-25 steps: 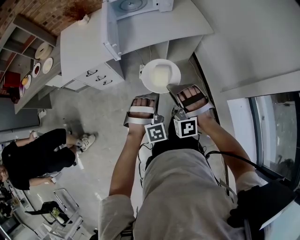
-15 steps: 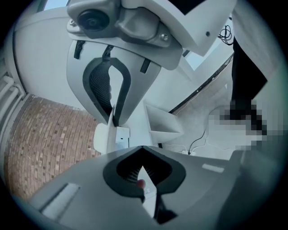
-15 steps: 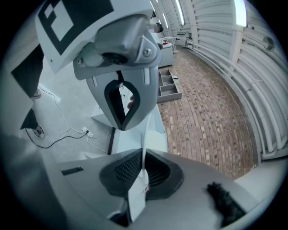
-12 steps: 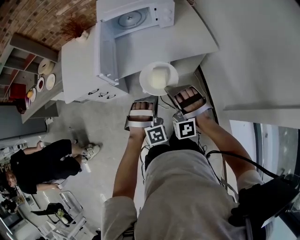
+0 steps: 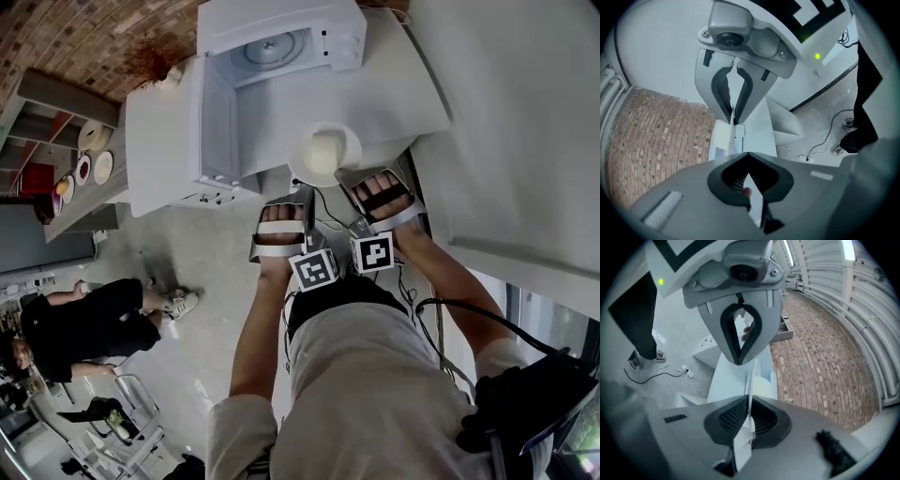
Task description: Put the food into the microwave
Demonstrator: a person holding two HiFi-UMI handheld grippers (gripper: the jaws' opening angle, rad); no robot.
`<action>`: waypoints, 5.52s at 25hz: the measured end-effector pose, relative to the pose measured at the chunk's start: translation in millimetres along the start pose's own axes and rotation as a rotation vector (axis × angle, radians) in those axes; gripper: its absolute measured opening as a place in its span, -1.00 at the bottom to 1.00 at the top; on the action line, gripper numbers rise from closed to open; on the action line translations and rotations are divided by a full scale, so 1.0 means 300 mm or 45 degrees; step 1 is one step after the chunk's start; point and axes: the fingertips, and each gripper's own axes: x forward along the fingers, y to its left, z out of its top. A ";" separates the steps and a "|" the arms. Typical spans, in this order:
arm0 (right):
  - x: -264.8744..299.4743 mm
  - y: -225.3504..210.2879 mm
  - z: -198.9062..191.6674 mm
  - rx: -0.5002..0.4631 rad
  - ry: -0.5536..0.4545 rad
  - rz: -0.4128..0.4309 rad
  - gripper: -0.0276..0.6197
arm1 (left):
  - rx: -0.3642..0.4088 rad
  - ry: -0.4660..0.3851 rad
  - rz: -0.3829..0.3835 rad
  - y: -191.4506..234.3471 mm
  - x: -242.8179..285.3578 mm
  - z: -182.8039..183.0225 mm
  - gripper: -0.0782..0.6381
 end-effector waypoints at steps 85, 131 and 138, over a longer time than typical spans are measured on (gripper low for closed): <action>1.618 -0.138 -0.234 -0.057 -0.036 0.206 -0.85 | -0.188 0.230 -0.158 0.282 1.337 -0.543 -0.76; 1.523 -0.060 -0.211 0.119 -0.101 0.610 -0.42 | -0.141 0.204 -0.236 0.228 1.365 -0.528 -0.76; 1.452 -0.092 -0.191 0.110 -0.149 0.522 -0.82 | -0.133 0.197 -0.226 0.233 1.332 -0.512 -0.76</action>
